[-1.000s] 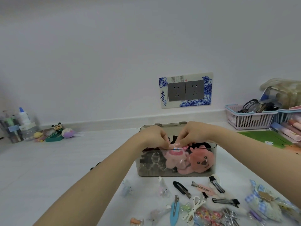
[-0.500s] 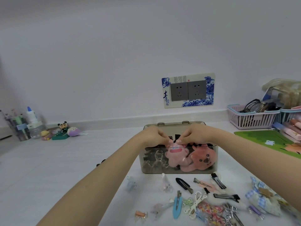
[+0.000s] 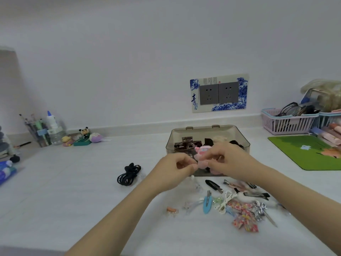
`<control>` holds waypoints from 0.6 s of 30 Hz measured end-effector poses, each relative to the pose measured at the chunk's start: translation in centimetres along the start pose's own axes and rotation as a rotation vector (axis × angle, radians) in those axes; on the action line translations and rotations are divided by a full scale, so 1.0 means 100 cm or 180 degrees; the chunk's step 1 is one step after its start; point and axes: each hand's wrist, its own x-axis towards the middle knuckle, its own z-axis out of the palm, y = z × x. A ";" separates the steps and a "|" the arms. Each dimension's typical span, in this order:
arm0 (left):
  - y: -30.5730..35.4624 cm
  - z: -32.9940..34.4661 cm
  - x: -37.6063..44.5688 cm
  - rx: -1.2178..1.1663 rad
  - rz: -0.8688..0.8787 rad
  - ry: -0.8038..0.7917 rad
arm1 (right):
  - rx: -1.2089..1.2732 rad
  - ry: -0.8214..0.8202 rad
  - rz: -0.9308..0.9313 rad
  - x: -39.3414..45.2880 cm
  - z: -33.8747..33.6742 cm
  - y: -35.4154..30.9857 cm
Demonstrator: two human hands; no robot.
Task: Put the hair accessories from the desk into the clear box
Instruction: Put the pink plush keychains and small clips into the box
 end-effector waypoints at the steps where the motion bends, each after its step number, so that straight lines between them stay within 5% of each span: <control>1: -0.005 0.001 -0.007 0.0146 -0.0008 -0.0201 | -0.0230 0.0010 -0.0061 -0.005 0.004 -0.001; 7: -0.023 0.015 -0.027 0.0064 -0.0240 -0.0754 | -0.0333 -0.0675 -0.0041 -0.014 0.032 0.002; 18: -0.034 0.008 -0.012 0.0475 -0.0323 -0.0619 | -0.0320 -0.0886 0.0284 0.004 0.048 0.004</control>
